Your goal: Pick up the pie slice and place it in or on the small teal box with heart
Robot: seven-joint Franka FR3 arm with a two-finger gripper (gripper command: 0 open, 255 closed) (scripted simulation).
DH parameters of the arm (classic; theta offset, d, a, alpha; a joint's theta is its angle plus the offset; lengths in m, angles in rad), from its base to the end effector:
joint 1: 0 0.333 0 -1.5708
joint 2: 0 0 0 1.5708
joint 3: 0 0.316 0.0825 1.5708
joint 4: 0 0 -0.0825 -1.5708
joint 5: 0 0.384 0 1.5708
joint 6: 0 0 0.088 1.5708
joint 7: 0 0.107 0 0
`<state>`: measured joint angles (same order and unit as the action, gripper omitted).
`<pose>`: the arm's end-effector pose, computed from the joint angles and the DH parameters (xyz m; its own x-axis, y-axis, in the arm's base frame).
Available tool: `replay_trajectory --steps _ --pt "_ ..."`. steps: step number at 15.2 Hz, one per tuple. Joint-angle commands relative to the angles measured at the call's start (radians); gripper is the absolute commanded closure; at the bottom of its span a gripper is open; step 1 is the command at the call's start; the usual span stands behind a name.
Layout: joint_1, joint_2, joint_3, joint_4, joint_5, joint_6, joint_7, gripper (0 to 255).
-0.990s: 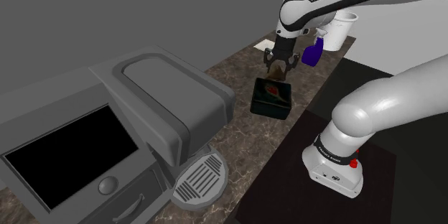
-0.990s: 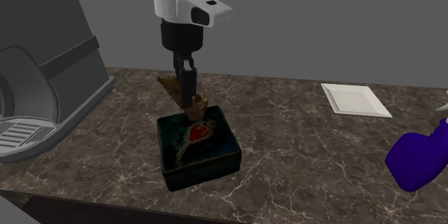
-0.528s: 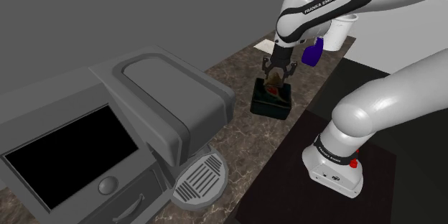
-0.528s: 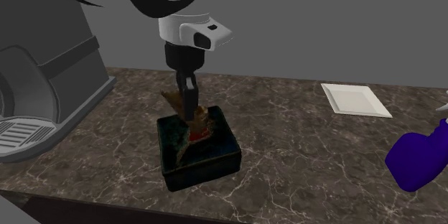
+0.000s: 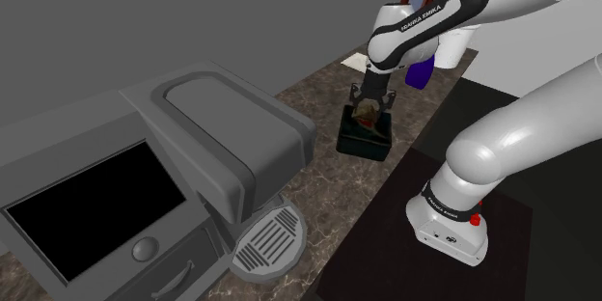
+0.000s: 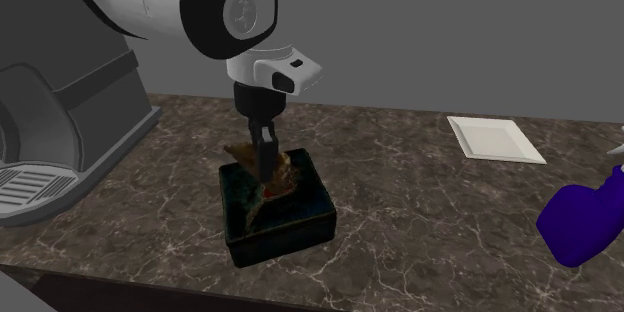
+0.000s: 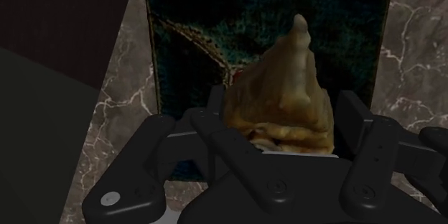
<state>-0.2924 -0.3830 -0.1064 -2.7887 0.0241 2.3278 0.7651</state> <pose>0.3302 -0.1349 0.3135 0.3859 -0.9175 -0.0967 -0.9211 -0.3890 0.0155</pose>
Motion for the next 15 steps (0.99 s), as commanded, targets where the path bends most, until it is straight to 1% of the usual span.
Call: replay_trajectory --steps 1,5,6,11,15 --pt "-0.001 0.005 -0.001 -0.004 0.000 0.005 -0.001 255" --pt "-0.001 0.005 -0.001 -0.004 0.000 0.005 -0.002 255" --pt "-0.001 0.005 -0.001 -0.004 0.000 0.005 -0.001 0" --pt "-0.001 0.005 -0.001 -0.004 0.000 0.005 -0.002 0" --pt "-0.010 -0.087 0.002 0.068 -0.013 -0.158 0.007 0"
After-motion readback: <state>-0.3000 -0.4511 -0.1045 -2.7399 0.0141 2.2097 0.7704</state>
